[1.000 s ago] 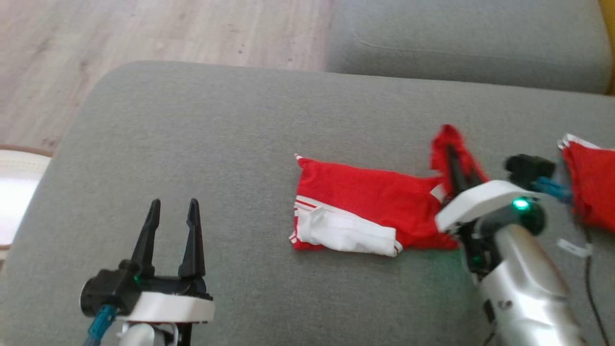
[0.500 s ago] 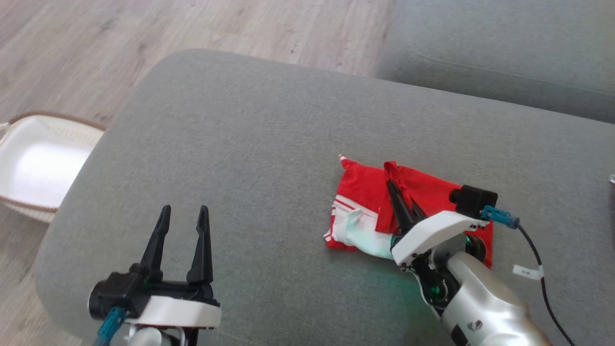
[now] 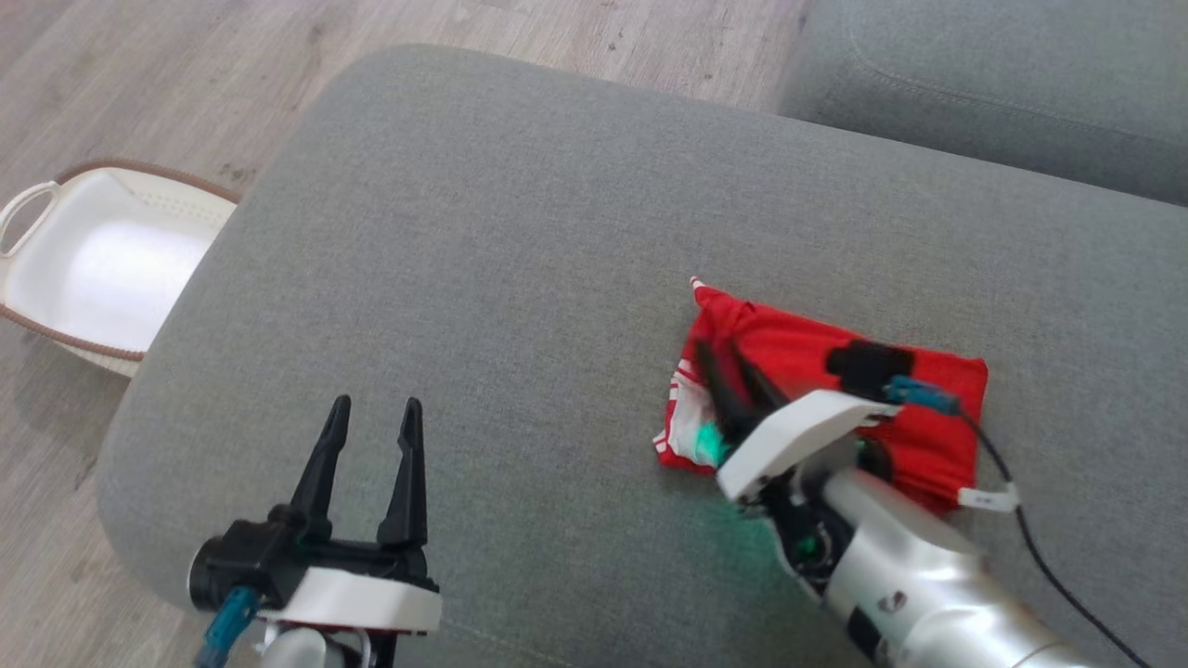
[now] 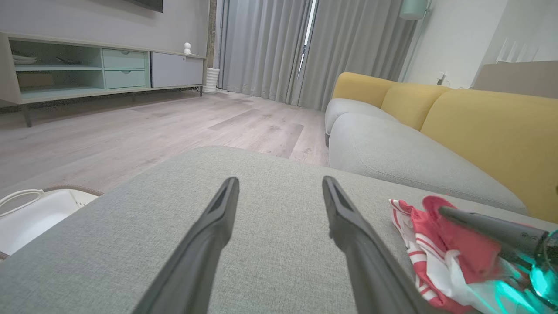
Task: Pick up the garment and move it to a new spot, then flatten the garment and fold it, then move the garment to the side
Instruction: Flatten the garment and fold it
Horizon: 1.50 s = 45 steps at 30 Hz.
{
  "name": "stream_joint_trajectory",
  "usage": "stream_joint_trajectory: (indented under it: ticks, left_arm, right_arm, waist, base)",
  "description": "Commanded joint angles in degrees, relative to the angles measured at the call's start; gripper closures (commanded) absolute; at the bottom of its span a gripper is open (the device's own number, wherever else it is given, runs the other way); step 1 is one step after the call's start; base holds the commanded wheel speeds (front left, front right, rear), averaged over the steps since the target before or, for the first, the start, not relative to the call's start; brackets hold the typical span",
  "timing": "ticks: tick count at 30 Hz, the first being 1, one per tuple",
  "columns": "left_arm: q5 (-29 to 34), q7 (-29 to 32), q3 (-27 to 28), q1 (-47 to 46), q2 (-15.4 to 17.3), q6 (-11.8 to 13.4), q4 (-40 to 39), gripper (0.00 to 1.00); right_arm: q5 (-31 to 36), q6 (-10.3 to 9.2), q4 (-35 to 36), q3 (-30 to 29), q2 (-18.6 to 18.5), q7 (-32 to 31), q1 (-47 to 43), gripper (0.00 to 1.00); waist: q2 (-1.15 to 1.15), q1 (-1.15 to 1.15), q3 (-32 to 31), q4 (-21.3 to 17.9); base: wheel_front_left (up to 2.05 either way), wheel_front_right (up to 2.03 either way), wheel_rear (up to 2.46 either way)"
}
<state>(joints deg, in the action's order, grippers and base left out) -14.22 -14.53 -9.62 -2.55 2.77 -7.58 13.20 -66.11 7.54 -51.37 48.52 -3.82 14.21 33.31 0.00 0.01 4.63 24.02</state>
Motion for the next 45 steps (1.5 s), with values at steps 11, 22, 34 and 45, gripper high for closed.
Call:
stream_joint_trajectory:
  ticks: [11,22,34,45]
  left_arm:
    - [-0.51,-0.47,3.01,-3.02,0.10,0.09,-2.17,0.00]
    - [-0.54,-0.47,3.91,-3.75,0.10,0.09,-5.47,0.00]
    - [0.02,-0.47,4.09,-4.31,0.10,0.09,-6.30,0.00]
    - [0.02,-0.47,4.67,-2.91,0.10,0.15,-6.01,0.00]
  right_arm:
    - [5.76,-0.05,3.60,-2.28,0.94,0.78,6.72,0.00]
    - [41.66,-0.05,1.55,-25.24,-1.73,0.78,4.30,0.00]
    - [61.93,-0.05,26.69,-46.16,0.41,0.78,-16.93,0.00]
    - [58.20,-0.05,36.14,-47.54,0.92,0.79,-26.40,0.00]
  waist:
    - [0.00,-0.01,-0.87,-4.60]
    - [0.00,-0.01,-1.37,-11.06]
    - [0.00,-0.01,-0.61,-16.05]
    - [0.00,-0.01,-0.35,-17.63]
  base:
    - [0.00,0.00,0.00]
    - [0.00,0.00,0.00]
    - [0.00,0.00,0.00]
    - [0.00,0.00,0.00]
